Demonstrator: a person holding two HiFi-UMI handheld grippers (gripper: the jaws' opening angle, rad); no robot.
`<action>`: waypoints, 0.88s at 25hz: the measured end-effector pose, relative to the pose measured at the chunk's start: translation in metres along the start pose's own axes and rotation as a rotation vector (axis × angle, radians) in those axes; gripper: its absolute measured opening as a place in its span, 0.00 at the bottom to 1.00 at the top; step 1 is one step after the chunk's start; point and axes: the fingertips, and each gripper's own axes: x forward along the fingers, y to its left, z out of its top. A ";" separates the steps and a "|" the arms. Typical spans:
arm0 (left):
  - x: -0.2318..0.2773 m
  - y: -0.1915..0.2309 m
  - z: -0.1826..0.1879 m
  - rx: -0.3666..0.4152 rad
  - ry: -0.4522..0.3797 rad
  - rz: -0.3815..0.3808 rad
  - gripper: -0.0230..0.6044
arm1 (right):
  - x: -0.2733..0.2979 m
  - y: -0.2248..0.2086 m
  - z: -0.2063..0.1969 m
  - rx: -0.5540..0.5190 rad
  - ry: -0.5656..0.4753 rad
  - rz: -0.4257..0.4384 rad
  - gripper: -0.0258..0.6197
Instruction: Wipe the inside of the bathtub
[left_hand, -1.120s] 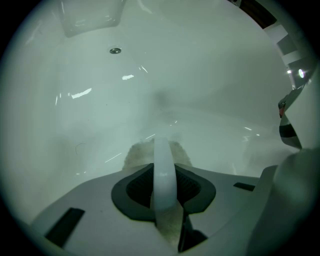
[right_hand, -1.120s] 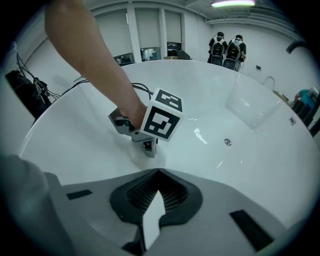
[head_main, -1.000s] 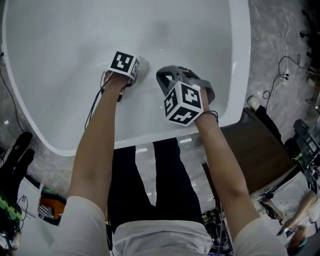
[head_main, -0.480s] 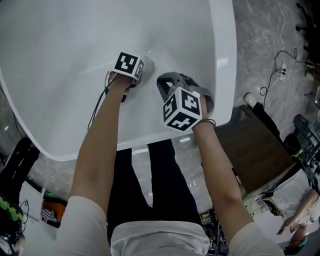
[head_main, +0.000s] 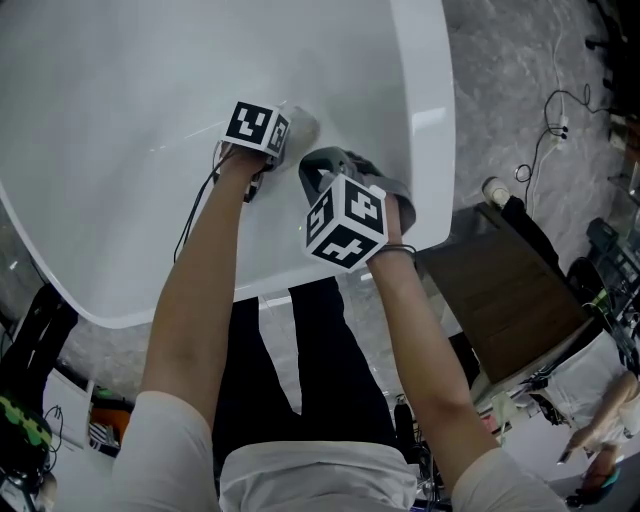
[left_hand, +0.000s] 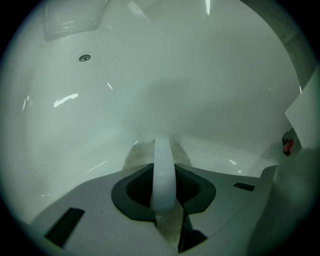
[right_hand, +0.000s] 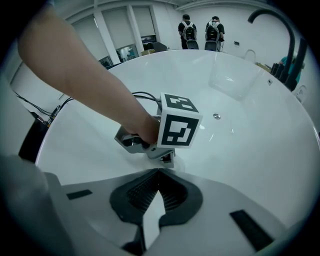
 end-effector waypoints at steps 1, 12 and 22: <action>0.002 -0.004 0.002 -0.002 -0.005 -0.009 0.19 | -0.002 0.000 -0.001 0.008 -0.003 0.003 0.07; 0.008 -0.016 0.007 -0.054 -0.059 -0.087 0.19 | -0.021 0.007 -0.003 0.063 -0.027 -0.001 0.07; 0.014 -0.012 0.009 -0.061 -0.065 -0.074 0.19 | -0.022 0.006 -0.003 0.069 -0.038 -0.016 0.07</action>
